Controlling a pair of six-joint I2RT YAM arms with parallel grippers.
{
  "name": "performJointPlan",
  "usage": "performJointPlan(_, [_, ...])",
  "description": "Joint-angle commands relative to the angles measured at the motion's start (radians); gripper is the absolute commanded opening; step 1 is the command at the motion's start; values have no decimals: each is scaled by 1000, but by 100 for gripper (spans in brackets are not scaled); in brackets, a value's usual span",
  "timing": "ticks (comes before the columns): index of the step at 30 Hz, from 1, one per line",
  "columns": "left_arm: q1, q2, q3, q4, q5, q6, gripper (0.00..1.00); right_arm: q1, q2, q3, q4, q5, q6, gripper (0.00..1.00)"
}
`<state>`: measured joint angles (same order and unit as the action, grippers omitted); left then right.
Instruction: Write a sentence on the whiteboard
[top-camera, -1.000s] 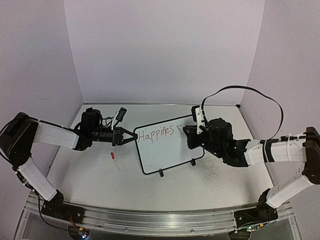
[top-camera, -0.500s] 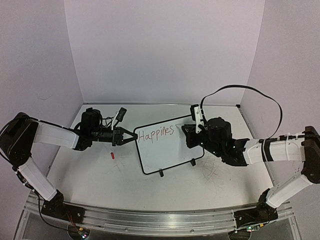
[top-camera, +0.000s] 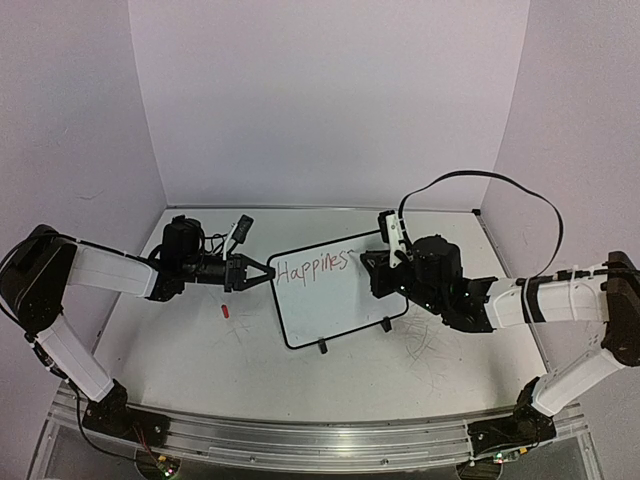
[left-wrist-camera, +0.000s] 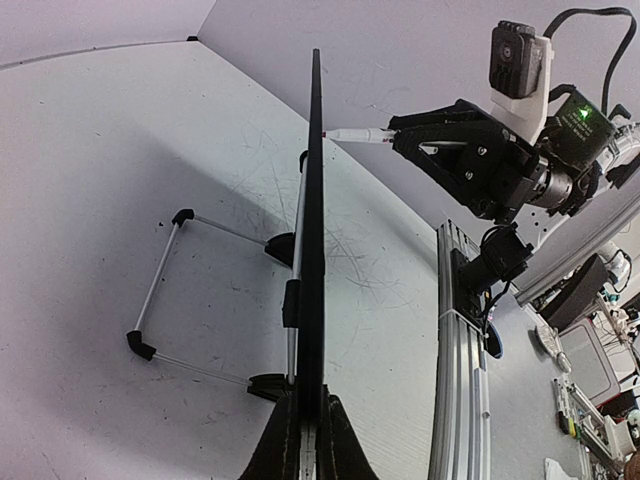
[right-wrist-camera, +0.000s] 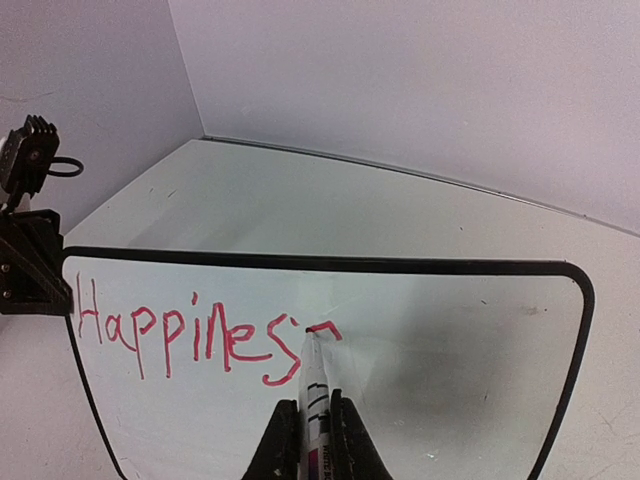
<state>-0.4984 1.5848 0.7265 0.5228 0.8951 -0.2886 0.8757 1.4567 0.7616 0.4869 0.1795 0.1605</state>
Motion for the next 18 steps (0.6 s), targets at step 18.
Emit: performJointPlan(18, [-3,-12,29,-26,33,13,0,0,-48,-30,-44,78,14,0])
